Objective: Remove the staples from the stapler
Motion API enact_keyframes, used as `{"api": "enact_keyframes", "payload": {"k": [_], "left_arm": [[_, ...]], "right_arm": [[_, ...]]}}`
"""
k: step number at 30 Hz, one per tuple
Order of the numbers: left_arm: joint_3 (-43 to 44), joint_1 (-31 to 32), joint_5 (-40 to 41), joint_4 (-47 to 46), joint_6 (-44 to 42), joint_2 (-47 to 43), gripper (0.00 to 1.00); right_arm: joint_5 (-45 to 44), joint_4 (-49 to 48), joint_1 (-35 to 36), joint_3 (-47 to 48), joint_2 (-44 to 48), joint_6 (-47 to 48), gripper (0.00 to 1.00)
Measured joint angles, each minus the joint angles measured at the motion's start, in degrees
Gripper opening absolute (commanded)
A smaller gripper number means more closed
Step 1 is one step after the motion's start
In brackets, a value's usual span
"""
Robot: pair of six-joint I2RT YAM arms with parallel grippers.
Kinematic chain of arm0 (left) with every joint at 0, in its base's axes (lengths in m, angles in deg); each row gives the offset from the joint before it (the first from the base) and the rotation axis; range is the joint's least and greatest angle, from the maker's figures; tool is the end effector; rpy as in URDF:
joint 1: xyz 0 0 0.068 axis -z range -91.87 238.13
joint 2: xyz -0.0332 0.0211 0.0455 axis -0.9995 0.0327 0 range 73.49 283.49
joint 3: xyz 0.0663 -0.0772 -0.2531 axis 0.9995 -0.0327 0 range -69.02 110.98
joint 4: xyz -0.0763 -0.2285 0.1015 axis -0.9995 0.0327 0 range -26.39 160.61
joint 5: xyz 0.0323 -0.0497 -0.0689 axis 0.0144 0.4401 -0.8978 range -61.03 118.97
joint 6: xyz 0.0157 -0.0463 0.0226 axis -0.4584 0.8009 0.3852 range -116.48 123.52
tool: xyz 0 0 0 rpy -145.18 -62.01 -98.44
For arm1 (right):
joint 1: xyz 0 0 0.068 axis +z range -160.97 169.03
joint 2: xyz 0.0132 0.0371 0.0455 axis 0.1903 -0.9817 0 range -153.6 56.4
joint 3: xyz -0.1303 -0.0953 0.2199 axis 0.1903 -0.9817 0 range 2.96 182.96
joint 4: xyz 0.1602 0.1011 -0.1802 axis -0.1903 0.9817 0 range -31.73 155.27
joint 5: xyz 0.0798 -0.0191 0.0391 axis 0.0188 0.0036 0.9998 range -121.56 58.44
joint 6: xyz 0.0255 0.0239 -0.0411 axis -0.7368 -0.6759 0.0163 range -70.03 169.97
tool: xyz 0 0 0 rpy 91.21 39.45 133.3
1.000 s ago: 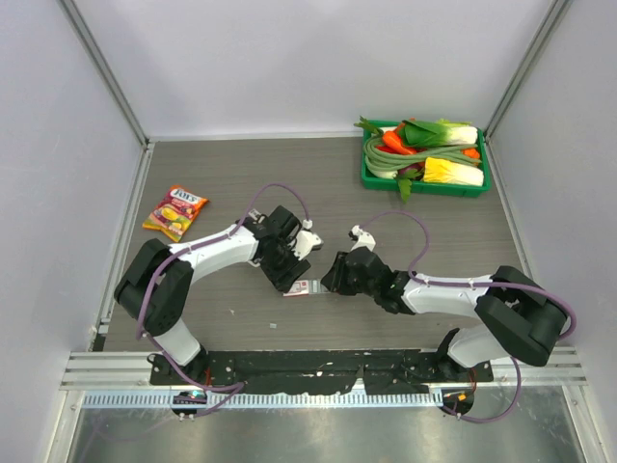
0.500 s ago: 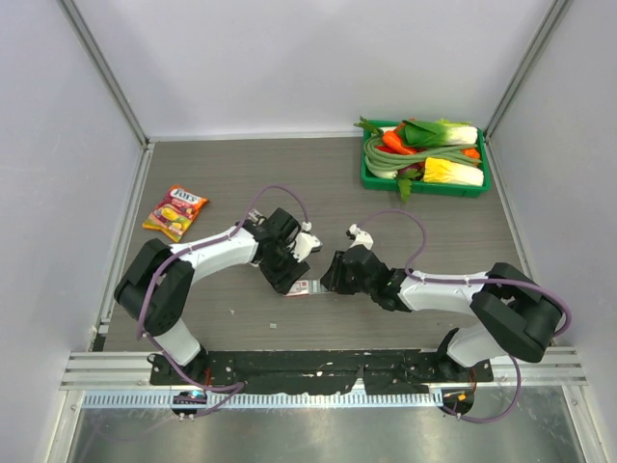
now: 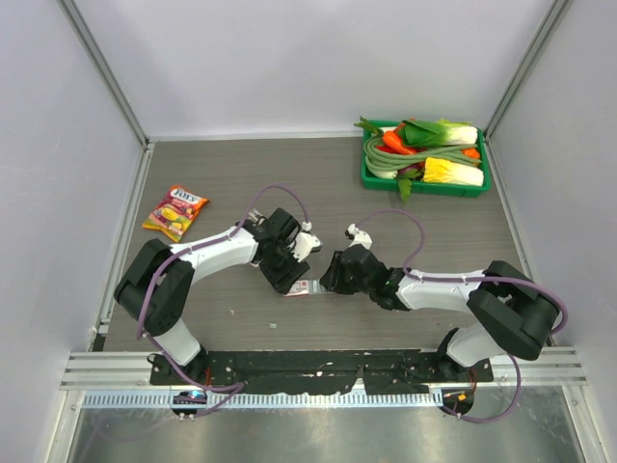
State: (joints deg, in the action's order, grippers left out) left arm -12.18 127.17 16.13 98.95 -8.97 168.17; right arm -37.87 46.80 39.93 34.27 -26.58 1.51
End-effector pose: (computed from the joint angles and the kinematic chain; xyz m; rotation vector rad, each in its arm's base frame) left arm 0.2305 -0.1972 0.1697 1.2946 2.5719 -0.4131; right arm 0.1736 0.2073 0.1500 0.0103 2.3929 0.7611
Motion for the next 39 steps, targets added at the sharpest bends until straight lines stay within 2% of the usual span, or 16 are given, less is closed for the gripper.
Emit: {"api": "enact_keyframes", "payload": {"k": [39], "left_arm": [[-0.4, 0.0, 0.0, -1.2, 0.0, 0.1, 0.56]], "right_arm": [[0.0, -0.2, 0.9, 0.0, 0.0, 0.3, 0.33]]}}
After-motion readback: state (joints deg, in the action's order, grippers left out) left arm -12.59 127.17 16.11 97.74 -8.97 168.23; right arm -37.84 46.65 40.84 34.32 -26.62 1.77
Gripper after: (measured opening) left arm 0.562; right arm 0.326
